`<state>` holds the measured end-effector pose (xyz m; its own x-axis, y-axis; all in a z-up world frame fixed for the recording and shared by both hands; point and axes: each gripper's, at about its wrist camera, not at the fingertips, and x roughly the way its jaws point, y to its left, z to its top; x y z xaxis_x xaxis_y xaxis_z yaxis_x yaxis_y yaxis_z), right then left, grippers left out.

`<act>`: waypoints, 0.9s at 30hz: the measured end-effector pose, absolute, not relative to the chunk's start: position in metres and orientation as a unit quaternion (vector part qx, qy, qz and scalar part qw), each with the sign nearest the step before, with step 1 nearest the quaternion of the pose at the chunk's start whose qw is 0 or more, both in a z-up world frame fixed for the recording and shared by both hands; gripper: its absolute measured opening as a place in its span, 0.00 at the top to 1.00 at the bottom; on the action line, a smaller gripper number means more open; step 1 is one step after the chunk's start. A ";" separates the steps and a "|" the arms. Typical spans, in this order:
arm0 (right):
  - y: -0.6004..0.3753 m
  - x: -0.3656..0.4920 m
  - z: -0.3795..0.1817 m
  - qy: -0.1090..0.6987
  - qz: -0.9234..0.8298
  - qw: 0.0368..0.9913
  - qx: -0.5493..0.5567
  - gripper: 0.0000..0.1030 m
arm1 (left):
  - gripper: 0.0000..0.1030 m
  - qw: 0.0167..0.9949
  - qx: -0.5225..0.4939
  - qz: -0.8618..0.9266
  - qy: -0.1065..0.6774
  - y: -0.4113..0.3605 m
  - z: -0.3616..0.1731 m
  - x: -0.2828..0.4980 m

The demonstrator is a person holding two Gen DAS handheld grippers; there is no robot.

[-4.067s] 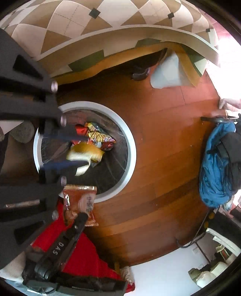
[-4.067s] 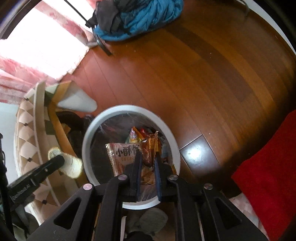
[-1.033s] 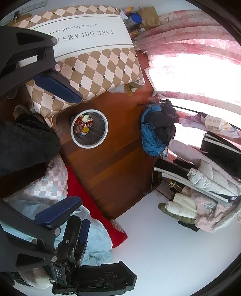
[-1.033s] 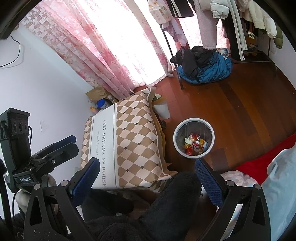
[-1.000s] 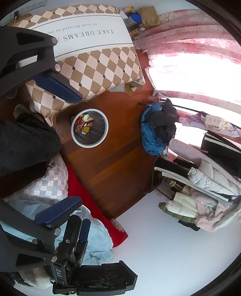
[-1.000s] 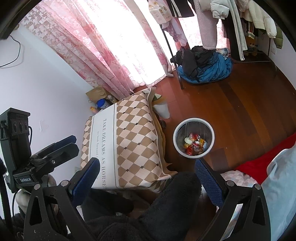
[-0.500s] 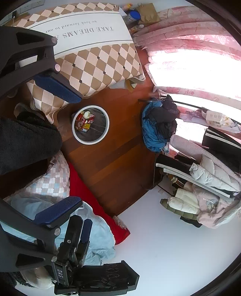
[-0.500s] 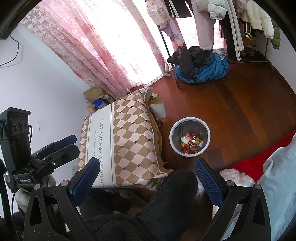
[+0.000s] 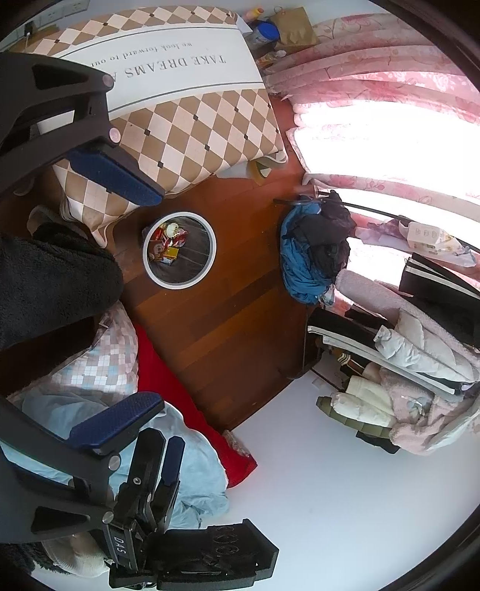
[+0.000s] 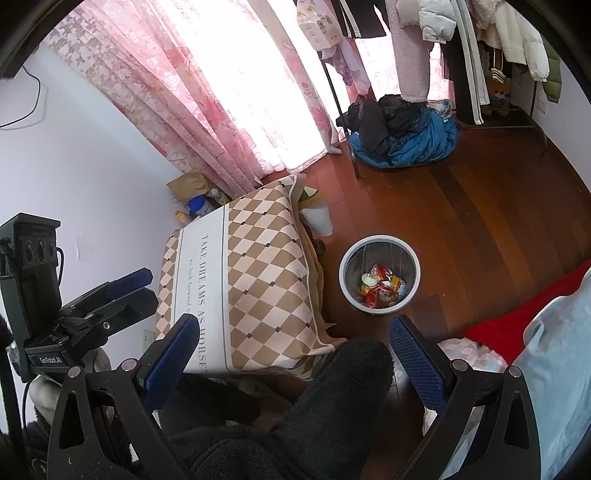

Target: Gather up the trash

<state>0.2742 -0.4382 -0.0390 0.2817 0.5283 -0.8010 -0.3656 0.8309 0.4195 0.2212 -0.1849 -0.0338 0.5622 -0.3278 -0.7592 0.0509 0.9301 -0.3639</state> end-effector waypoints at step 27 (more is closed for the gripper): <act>-0.433 0.277 -0.035 0.527 0.285 0.798 0.068 0.00 | 0.00 0.874 -0.157 -0.111 0.447 -0.181 -0.023 0.217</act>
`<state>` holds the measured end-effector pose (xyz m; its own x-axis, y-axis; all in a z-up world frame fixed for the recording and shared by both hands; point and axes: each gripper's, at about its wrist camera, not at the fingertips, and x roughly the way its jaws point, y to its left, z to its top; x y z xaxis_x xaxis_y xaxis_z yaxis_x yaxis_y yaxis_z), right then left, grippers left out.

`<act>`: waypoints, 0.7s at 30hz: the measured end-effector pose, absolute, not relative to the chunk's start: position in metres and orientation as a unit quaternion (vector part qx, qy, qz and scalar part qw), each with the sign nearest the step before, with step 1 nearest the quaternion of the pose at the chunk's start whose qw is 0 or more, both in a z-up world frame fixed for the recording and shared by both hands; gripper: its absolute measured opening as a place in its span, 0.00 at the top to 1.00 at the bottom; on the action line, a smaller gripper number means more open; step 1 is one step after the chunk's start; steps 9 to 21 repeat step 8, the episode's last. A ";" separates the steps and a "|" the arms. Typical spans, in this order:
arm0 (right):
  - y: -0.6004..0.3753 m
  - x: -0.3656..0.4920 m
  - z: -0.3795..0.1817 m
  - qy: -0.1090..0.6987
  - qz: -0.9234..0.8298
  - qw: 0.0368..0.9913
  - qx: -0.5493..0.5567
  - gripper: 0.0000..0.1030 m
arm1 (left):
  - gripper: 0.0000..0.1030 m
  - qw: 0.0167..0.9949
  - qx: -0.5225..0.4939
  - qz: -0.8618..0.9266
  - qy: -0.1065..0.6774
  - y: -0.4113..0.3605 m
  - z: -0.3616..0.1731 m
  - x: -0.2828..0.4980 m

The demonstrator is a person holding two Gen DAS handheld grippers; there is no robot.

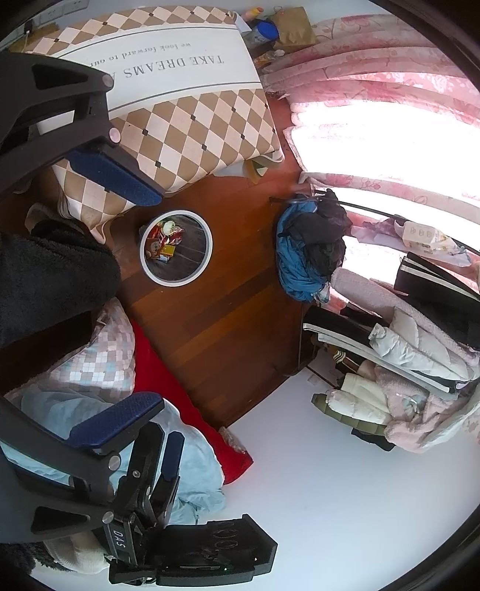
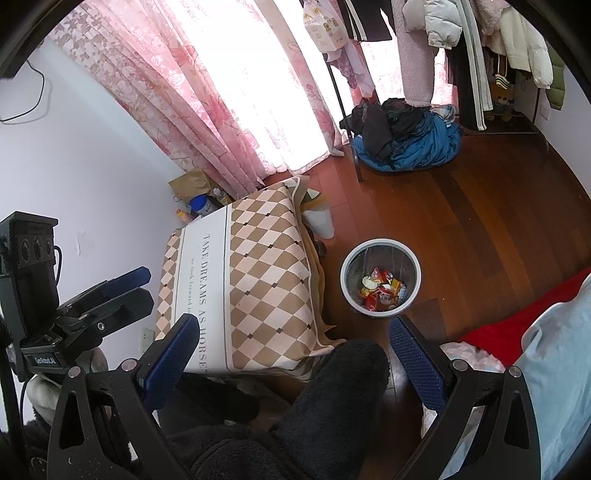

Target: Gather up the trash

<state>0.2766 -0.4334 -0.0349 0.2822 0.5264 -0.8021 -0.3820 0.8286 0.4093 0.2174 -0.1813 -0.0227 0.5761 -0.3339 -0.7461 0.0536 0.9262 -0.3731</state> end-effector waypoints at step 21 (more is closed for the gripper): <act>-0.432 0.274 -0.034 0.527 0.284 0.798 0.067 0.00 | 0.00 0.877 -0.158 -0.108 0.441 -0.181 -0.024 0.215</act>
